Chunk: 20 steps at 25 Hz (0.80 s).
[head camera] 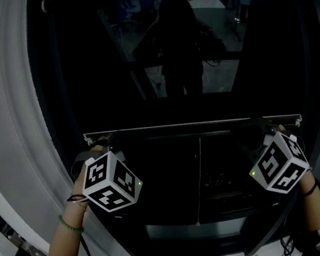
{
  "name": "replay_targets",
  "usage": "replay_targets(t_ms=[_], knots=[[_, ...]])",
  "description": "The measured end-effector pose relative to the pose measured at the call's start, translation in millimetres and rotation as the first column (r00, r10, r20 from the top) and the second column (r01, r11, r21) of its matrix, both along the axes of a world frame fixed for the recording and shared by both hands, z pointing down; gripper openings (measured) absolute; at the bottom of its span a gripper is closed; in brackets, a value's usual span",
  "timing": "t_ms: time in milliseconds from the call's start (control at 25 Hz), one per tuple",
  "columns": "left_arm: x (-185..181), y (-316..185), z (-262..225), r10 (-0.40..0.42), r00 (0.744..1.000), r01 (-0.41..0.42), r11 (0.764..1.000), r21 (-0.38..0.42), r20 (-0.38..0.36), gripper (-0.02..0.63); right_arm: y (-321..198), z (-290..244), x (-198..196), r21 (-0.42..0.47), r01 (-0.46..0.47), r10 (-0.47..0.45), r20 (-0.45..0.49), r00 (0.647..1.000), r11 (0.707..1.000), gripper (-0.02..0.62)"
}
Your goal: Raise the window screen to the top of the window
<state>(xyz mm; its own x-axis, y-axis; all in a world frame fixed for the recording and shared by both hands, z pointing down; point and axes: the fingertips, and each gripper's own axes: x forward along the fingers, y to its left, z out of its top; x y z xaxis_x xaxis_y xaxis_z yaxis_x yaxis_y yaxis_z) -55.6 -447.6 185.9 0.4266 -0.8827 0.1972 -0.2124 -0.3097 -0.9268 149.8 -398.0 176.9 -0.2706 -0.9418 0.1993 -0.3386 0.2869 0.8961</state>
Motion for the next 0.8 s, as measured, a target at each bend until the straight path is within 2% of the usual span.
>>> replay_targets(t_ms=[240, 360, 600, 800], knots=[[-3.7, -4.9, -85.4, 0.009, 0.999, -0.005, 0.995, 0.098, -0.038, 0.040, -5.6, -82.1, -4.6, 0.126, -0.013, 0.013, -0.001, 1.000, 0.992, 0.037], [0.6, -5.3, -113.5, 0.017, 0.998, -0.010, 0.993, 0.116, -0.054, 0.041, -5.5, -110.8, -1.0, 0.161, -0.029, 0.028, 0.003, 1.000, 0.987, 0.038], [-4.9, -0.5, -164.8, 0.005, 0.999, 0.003, 0.987, 0.159, -0.052, 0.041, -2.1, -161.2, -5.3, 0.216, -0.051, 0.050, 0.008, 0.999, 0.975, 0.040], [-2.5, 0.8, -222.6, -0.019, 0.999, 0.026, 0.974, 0.226, -0.034, 0.040, -0.4, -218.2, -3.4, 0.271, -0.081, 0.088, -0.015, 0.996, 0.959, 0.041]])
